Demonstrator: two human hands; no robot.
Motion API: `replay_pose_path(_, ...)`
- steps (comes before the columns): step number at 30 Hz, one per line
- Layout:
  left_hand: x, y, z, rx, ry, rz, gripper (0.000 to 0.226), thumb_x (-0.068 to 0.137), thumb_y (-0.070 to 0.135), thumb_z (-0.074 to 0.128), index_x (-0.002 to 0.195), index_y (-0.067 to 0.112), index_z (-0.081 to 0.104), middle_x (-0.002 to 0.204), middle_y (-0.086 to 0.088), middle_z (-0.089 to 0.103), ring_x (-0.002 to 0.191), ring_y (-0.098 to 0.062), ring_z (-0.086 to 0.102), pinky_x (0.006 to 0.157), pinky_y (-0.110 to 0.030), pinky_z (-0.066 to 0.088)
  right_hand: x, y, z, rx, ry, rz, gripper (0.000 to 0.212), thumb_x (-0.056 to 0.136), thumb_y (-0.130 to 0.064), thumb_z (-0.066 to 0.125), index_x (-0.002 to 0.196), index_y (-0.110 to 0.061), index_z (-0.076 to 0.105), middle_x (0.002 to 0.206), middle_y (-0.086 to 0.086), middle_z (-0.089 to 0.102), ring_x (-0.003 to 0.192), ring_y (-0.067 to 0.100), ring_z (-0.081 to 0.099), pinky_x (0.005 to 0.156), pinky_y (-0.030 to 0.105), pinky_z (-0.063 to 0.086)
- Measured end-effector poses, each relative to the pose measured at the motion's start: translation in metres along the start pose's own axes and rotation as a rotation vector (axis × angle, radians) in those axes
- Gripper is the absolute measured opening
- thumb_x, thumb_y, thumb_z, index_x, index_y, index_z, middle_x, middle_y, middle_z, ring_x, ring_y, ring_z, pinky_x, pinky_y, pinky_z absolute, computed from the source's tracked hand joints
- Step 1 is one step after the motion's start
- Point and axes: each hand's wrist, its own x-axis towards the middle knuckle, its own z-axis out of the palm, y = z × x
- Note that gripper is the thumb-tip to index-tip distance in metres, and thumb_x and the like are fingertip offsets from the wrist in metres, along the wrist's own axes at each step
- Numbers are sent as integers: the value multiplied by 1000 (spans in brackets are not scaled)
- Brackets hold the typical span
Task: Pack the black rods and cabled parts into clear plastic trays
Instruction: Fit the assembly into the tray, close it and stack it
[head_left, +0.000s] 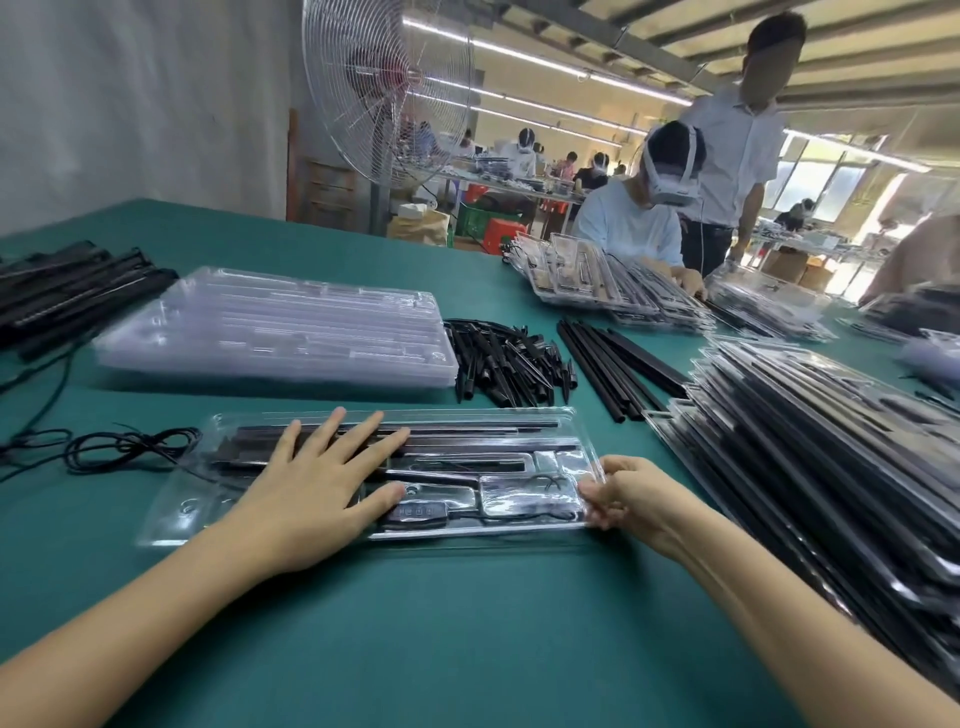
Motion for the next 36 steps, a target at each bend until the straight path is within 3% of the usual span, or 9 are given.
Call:
replay_pose_path(5,-6,4,-5,29,23,134,99,58,88,-19,147,47,-2,151,23,-16,140,-3,-24,116,-42,-12,5,-3,-5,-32,36,9,19,89,12,51,74,1,50,54,13,51,38,15,47,37,19,38)
replay_pose_path(9,-4,9,2,162,-17,193,76,81,76,14,145,45,-13,156,16,-11,145,-13,-14,116,-45,-5,11,-4,-16,150,127,-48,11,87,10,55,77,6,55,51,12,52,31,9,45,34,17,40)
replay_pose_path(12,-5,18,-3,324,192,294,70,78,41,72,140,23,46,143,-6,47,129,-34,46,94,-59,44,11,0,-13,286,211,-70,8,86,3,60,79,4,57,55,11,56,36,10,55,39,16,47)
replay_pose_path(14,-4,16,4,411,340,307,69,59,29,88,122,13,65,120,-13,65,106,-37,63,70,-57,55,5,3,-8,495,239,-28,14,89,-9,60,82,3,56,67,13,56,51,16,61,43,17,51)
replay_pose_path(18,-1,13,12,439,405,296,73,55,22,90,123,11,64,120,-16,64,105,-40,63,69,-58,55,-23,4,15,874,-52,200,54,77,-37,64,105,7,50,104,26,59,92,32,61,71,37,57)
replay_pose_path(22,-1,17,12,453,486,271,72,54,21,91,121,11,65,119,-16,65,104,-39,64,69,-58,55,-41,2,69,819,-295,304,64,72,-40,67,113,7,52,109,28,64,95,35,64,78,43,55)
replay_pose_path(27,-5,23,11,446,581,368,44,75,19,68,118,12,67,117,-14,67,101,-36,66,66,-54,56,-33,-21,127,916,-55,251,5,89,-2,57,93,0,56,78,16,65,75,26,60,64,33,50)
replay_pose_path(29,-5,20,4,449,554,352,49,68,23,79,115,12,69,114,-12,68,97,-33,68,64,-51,57,-27,-26,135,904,-33,264,4,88,3,57,91,1,57,82,16,60,73,25,58,62,32,49)
replay_pose_path(36,-6,19,-8,387,614,420,39,85,30,46,110,16,72,111,-7,70,93,-26,70,69,-38,58,-28,-38,145,919,94,367,16,83,1,58,69,-7,54,69,7,56,60,19,54,56,27,47)
